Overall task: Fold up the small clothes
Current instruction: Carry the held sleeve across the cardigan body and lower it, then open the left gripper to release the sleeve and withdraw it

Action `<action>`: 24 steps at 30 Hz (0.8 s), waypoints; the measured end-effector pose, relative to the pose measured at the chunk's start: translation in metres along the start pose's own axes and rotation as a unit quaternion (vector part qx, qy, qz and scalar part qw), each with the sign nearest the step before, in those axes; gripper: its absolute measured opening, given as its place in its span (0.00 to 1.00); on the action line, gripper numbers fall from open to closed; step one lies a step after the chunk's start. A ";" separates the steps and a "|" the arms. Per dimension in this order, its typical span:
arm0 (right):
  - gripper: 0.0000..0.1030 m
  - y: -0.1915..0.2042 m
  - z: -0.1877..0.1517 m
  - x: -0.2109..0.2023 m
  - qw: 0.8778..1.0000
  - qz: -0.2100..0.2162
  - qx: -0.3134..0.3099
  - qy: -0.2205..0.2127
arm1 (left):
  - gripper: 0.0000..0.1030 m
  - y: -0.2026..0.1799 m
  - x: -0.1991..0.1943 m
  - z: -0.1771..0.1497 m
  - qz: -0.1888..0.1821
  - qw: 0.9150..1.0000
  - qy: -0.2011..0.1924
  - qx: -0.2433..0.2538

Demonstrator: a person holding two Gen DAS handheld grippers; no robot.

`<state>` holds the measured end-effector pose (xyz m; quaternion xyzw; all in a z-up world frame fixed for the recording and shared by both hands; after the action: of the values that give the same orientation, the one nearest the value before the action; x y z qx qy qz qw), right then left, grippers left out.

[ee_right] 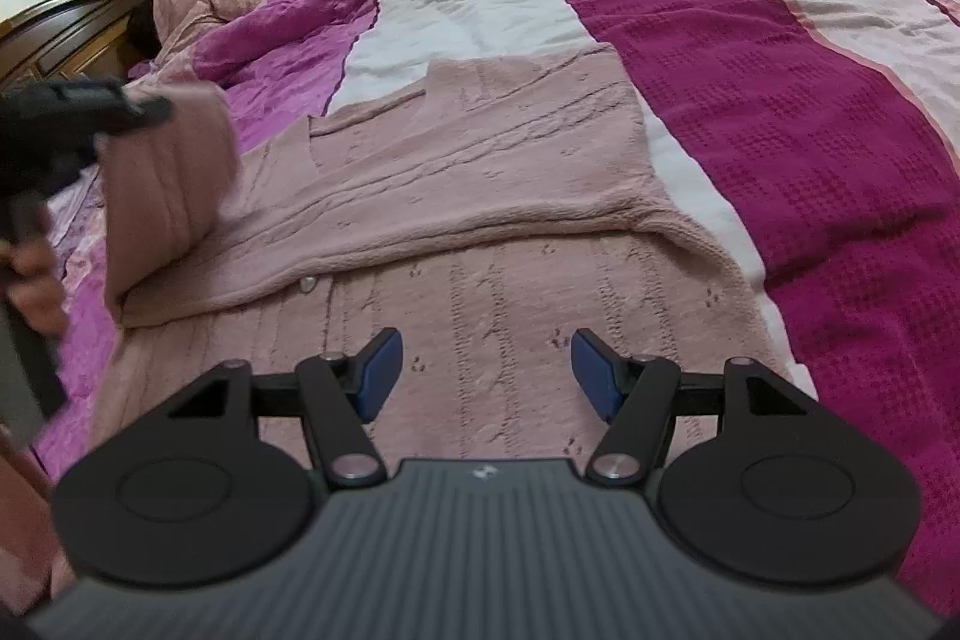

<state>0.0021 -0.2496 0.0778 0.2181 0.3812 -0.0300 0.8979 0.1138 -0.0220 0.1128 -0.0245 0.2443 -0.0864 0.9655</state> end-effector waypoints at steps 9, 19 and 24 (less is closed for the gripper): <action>0.63 -0.017 -0.004 0.010 1.000 -0.003 0.020 0.016 | 0.15 -0.024 0.051 -0.050 -0.018 0.996 0.088 0.023; 0.63 -0.015 -0.002 0.009 1.000 -0.002 0.015 0.014 | 0.54 -0.014 0.036 -0.061 -0.045 0.989 0.138 0.022; 0.63 0.002 0.005 0.005 1.000 0.005 -0.011 0.005 | 0.55 0.005 0.004 -0.059 -0.034 0.990 0.137 0.024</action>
<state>0.0098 -0.2496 0.0783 0.2104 0.3849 -0.0199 0.8984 0.0895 -0.0175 0.0585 0.0020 0.3716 -0.1276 0.9196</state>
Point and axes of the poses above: each gripper's, at about its wrist camera, not at the fingertips, and x roughly the way its jaws point, y to its left, z to its top, the point moved 1 cm from there along x, roughly the way its jaws point, and after that the axes turned 5 degrees about x, right-handed, at the moved point
